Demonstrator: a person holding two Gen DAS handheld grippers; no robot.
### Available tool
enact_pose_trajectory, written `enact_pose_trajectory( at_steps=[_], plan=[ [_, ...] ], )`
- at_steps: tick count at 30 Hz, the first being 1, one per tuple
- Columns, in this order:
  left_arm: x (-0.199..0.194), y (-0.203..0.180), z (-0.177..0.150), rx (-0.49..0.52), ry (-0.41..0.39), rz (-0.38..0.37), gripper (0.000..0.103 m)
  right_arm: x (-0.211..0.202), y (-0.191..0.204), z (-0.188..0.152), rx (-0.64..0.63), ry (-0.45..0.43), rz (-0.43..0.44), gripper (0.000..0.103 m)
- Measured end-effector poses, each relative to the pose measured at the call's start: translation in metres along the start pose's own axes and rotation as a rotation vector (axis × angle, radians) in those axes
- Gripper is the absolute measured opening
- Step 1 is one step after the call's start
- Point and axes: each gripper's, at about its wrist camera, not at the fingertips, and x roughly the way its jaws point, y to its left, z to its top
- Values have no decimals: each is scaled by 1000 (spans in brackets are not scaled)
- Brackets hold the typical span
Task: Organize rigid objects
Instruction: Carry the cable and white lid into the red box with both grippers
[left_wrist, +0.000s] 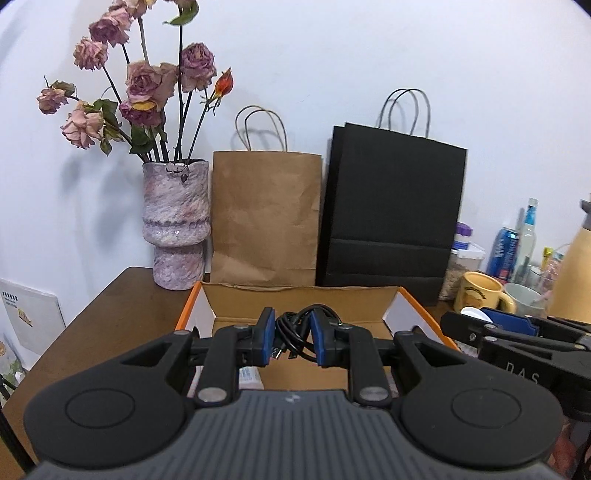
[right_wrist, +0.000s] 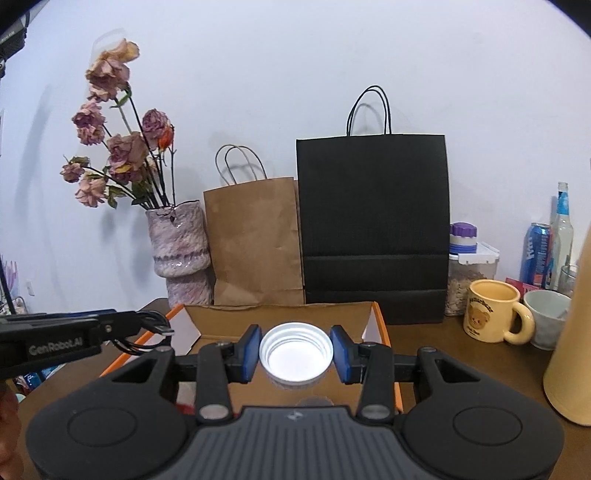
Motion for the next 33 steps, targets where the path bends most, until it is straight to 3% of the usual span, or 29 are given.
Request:
enact_pose_trajectory(
  at_steps=[10, 17, 31, 33],
  plan=[
    [53, 0, 8, -38, 19, 60, 22, 59, -7, 14, 34, 25, -20, 40],
    [89, 10, -4, -59, 82, 101, 22, 95, -14, 4, 32, 89, -25, 40],
    [115, 23, -21, -47, 152, 160, 22, 121, -17, -23, 12, 169, -31, 40],
    [113, 21, -21, -35, 144, 165, 35, 122, -18, -24, 17, 175, -28, 40]
  ],
)
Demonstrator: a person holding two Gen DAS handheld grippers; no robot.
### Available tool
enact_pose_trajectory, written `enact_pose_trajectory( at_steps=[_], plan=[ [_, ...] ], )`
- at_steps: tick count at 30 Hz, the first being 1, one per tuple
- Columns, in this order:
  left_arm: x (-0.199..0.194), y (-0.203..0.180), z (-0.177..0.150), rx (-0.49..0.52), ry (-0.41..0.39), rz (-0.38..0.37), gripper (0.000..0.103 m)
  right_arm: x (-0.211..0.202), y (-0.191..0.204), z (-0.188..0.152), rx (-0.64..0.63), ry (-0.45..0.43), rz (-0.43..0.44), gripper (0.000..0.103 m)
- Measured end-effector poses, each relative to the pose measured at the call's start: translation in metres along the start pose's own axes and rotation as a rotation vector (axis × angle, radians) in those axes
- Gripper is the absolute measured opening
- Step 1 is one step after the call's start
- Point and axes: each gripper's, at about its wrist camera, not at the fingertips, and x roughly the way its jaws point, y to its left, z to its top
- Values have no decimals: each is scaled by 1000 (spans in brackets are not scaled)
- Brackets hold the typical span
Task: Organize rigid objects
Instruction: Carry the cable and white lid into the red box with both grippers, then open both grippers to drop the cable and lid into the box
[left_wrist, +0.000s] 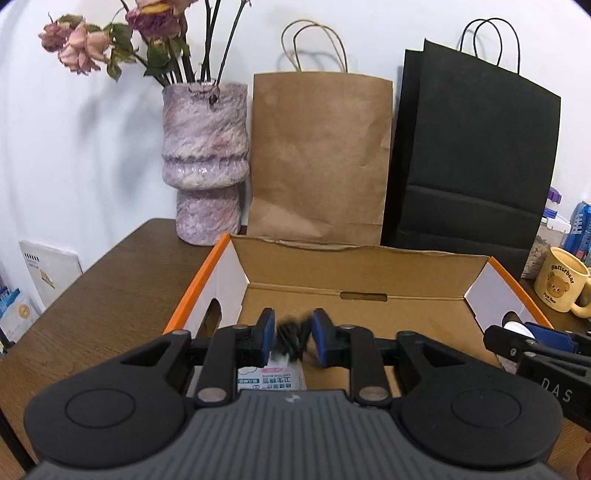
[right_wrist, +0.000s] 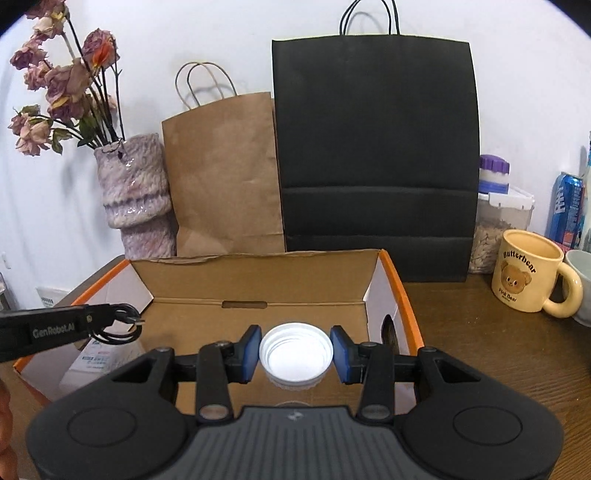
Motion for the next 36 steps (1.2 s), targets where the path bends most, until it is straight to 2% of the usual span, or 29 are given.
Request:
enact_pose_trajectory(
  at_steps=[1, 2, 4, 6, 7, 15, 21, 36],
  plan=[
    [-1, -2, 1, 5, -7, 10, 54, 0, -1, 0, 2, 1, -3, 48],
    [-3, -3, 1, 9, -18, 25, 72, 0, -1, 0, 6, 2, -11, 65],
    [-6, -4, 2, 17, -42, 47, 84, -1, -3, 0, 10, -11, -26, 85],
    [-7, -5, 3, 14, -48, 48, 100, -2, -5, 1, 14, -13, -30, 93],
    [-8, -4, 3, 9, -51, 47, 103, -2, -6, 1, 19, -11, -32, 101],
    [-9, -3, 6, -6, -49, 52, 103, -2, -5, 4, 14, 0, -46, 103],
    [-26, 2, 9, -19, -68, 43, 103, -12, -7, 7, 10, -2, -65, 103],
    [-82, 15, 0, -16, -70, 30, 103, -78, -3, 4, -36, -47, -55, 103]
  ],
)
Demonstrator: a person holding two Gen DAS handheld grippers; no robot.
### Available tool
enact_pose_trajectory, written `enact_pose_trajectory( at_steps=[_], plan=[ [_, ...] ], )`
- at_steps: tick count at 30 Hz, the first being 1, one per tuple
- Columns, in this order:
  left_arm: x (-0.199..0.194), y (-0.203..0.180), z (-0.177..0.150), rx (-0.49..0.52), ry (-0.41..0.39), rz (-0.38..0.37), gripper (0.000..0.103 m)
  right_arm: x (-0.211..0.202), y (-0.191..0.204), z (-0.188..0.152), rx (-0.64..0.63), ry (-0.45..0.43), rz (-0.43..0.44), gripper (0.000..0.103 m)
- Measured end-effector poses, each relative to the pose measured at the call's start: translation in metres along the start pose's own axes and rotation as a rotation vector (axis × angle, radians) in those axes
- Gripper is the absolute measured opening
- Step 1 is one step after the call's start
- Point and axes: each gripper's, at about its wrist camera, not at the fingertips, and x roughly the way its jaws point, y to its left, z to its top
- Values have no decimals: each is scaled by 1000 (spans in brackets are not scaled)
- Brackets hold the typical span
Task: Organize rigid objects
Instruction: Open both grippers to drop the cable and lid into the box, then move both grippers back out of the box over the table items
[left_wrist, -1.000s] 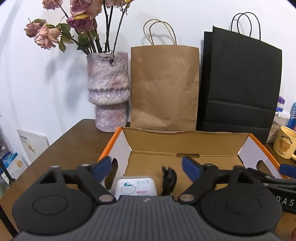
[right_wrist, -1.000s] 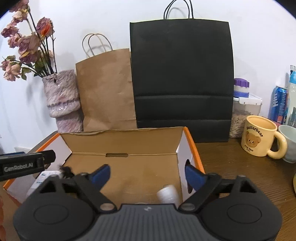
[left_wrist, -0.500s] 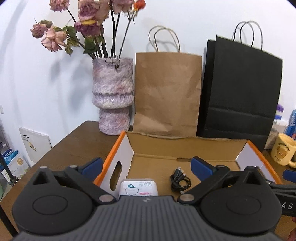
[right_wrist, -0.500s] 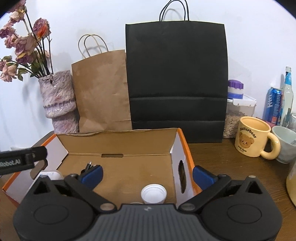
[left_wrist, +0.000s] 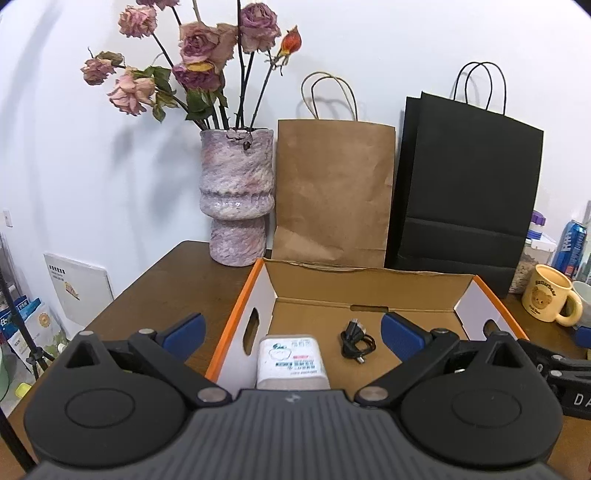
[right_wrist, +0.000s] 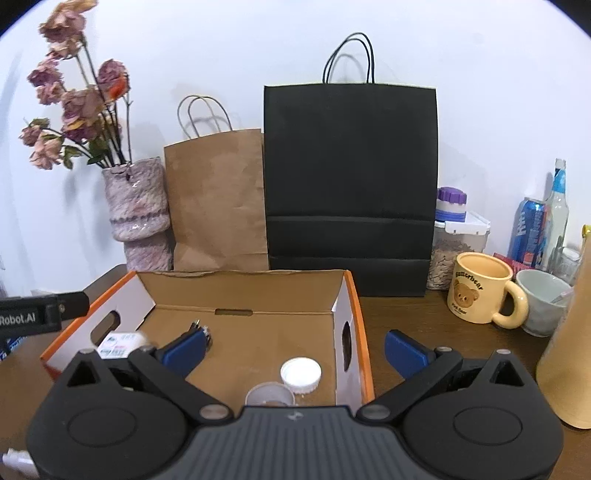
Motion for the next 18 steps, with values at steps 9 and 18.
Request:
enact_pose_trajectory(
  at_steps=[9, 18],
  plan=[
    [-48, 16, -10, 17, -19, -27, 103, -52, 9, -21, -58, -24, 19, 103],
    [-90, 27, -38, 47, 6, -42, 103, -103, 15, -55, -94, -11, 22, 103]
  ],
)
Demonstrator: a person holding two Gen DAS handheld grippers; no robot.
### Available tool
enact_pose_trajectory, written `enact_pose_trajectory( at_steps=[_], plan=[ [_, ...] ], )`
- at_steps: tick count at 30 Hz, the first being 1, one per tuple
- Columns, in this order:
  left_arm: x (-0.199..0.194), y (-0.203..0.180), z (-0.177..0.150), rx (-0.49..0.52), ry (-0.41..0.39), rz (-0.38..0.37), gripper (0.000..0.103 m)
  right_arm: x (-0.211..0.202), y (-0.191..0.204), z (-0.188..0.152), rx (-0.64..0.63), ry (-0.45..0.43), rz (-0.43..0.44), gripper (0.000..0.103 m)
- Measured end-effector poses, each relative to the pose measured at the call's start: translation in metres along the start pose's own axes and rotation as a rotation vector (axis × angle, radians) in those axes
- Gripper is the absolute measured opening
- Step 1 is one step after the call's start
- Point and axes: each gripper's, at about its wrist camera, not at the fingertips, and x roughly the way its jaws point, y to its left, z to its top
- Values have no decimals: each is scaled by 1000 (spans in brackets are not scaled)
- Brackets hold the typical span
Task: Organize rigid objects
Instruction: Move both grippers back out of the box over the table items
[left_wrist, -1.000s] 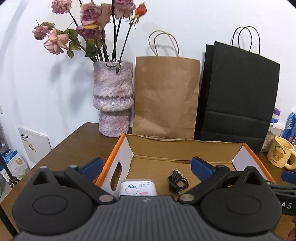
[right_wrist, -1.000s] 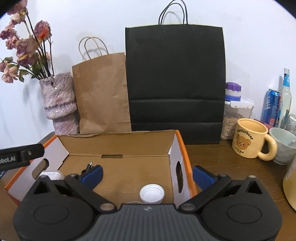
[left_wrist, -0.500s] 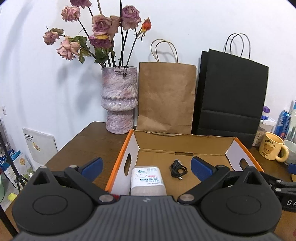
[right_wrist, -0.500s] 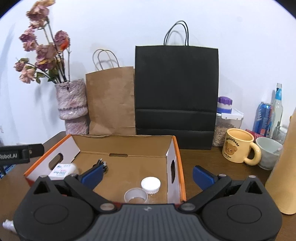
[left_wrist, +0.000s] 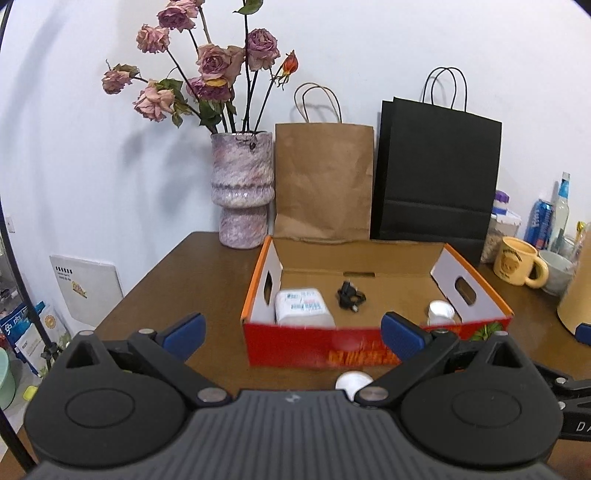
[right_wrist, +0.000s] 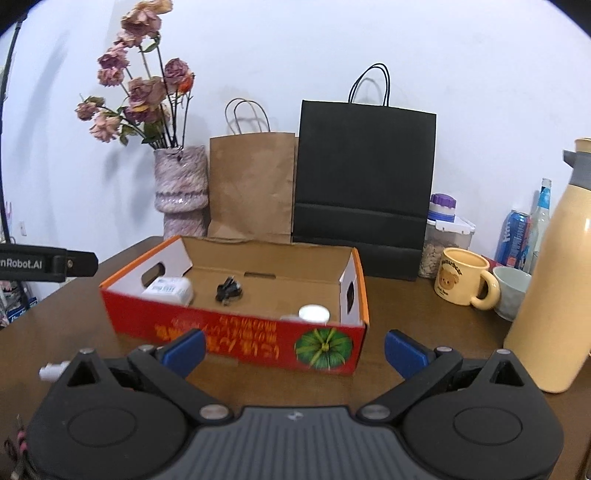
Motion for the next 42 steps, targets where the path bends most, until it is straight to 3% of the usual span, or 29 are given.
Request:
enact_pose_trajectory(
  at_steps=[9, 23, 30, 42],
  plan=[
    [-29, 3, -30, 44, 46, -13, 103, -33, 2, -34, 7, 35, -22, 103],
    [-30, 2, -88, 120, 224, -64, 103, -51, 10, -85, -8, 113, -21, 103],
    [-19, 2, -106, 126, 315, -102, 103, -48, 6, -96, 15, 134, -34, 103],
    [-3, 11, -113, 123, 365, -115, 103, -41, 3, -102, 43, 151, -46, 103]
  ],
)
